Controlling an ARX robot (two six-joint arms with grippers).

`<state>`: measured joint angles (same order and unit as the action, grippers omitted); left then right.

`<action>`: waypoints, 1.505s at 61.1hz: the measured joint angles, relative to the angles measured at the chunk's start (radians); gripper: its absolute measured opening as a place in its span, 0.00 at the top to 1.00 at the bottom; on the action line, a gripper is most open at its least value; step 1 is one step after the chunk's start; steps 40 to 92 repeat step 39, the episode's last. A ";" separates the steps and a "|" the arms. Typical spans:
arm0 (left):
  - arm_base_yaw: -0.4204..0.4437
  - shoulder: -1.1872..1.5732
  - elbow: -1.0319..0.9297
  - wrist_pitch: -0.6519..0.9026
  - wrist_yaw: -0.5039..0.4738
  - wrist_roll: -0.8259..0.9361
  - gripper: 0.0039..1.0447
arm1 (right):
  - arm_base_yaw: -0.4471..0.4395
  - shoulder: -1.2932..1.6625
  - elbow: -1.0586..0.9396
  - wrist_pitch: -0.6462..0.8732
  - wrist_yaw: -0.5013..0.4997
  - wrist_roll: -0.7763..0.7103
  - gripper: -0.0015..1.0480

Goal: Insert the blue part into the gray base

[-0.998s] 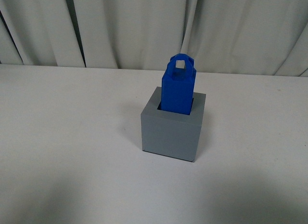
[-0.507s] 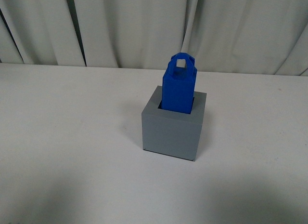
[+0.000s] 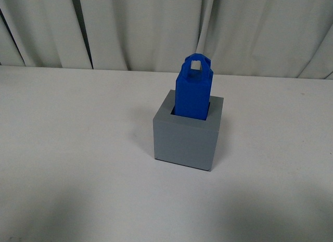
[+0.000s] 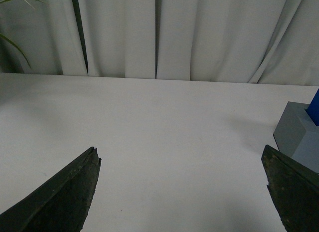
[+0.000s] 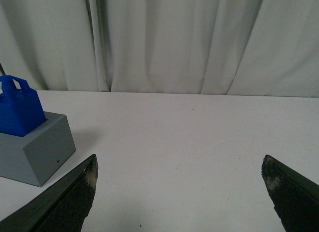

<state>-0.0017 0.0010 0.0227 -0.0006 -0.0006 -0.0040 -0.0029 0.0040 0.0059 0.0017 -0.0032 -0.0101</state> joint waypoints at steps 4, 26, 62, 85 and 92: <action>0.000 0.000 0.000 0.000 0.000 0.000 0.06 | 0.000 0.000 0.000 0.000 0.000 0.000 0.09; 0.000 0.000 0.000 0.000 0.000 0.000 0.06 | 0.000 0.000 0.000 0.000 0.000 0.000 0.09; 0.000 0.000 0.000 0.000 0.000 0.000 0.06 | 0.000 0.000 0.000 0.000 0.000 0.000 0.09; 0.000 0.000 0.000 0.000 0.000 0.000 0.06 | 0.000 0.000 0.000 0.000 0.000 0.000 0.09; 0.000 0.000 0.000 0.000 0.000 0.000 0.06 | 0.000 0.000 0.000 0.000 0.000 0.000 0.09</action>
